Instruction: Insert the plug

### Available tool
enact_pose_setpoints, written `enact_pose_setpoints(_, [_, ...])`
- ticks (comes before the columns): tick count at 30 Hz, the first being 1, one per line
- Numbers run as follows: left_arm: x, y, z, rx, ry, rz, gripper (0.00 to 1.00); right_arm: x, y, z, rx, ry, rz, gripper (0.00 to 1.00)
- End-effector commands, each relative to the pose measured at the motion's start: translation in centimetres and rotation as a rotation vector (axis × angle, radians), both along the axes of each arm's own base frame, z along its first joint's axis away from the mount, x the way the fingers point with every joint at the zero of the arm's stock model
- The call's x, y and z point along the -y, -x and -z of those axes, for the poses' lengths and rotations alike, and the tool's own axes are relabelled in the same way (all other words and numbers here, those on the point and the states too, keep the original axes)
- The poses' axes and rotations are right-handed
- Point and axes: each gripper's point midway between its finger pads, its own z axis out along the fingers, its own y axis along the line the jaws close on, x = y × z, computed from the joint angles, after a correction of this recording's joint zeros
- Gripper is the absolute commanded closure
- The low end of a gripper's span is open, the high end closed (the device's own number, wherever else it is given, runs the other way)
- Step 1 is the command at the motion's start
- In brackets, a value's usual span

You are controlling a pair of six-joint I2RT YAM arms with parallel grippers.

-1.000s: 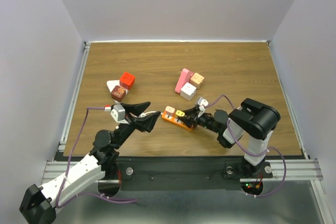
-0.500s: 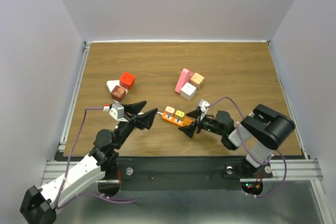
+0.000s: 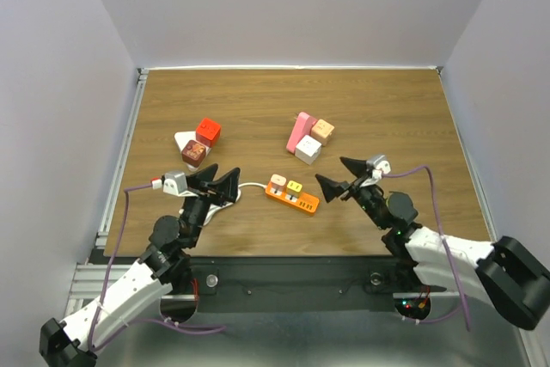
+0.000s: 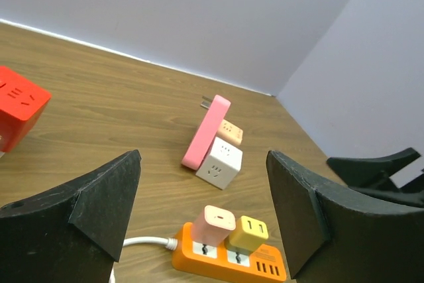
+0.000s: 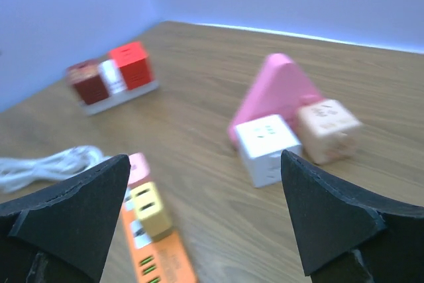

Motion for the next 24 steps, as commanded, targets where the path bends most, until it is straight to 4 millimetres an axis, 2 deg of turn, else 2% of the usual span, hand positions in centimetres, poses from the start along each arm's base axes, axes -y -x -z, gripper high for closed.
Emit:
enact_pose_setpoints(1, [-1.0, -0.8, 1.7, -0.050, -0.002, -0.068, 0.12, 6.4, -3.3, 1.7, -0.144, -0.001, 0.418, 0.00])
enact_pose_setpoints(3, [-1.0, -1.0, 1.7, -0.060, -0.007, -0.075, 0.12, 9.2, -3.5, 1.5, -0.153, -0.046, 0.565, 0.00])
enact_pose_setpoints(6, [-1.1, -1.2, 1.8, -0.075, -0.012, -0.090, 0.12, 11.2, -3.0, 1.6, -0.159, -0.107, 0.652, 0.00])
enact_pose_setpoints(13, [-1.1, -1.5, 1.6, -0.084, -0.018, -0.102, 0.12, 12.3, -2.4, 0.9, -0.138, -0.164, 0.679, 0.00])
enact_pose_setpoints(24, [-2.2, -1.3, 0.8, -0.047, 0.004, -0.142, 0.12, 12.3, -2.5, 0.8, -0.135, -0.158, 0.682, 0.00])
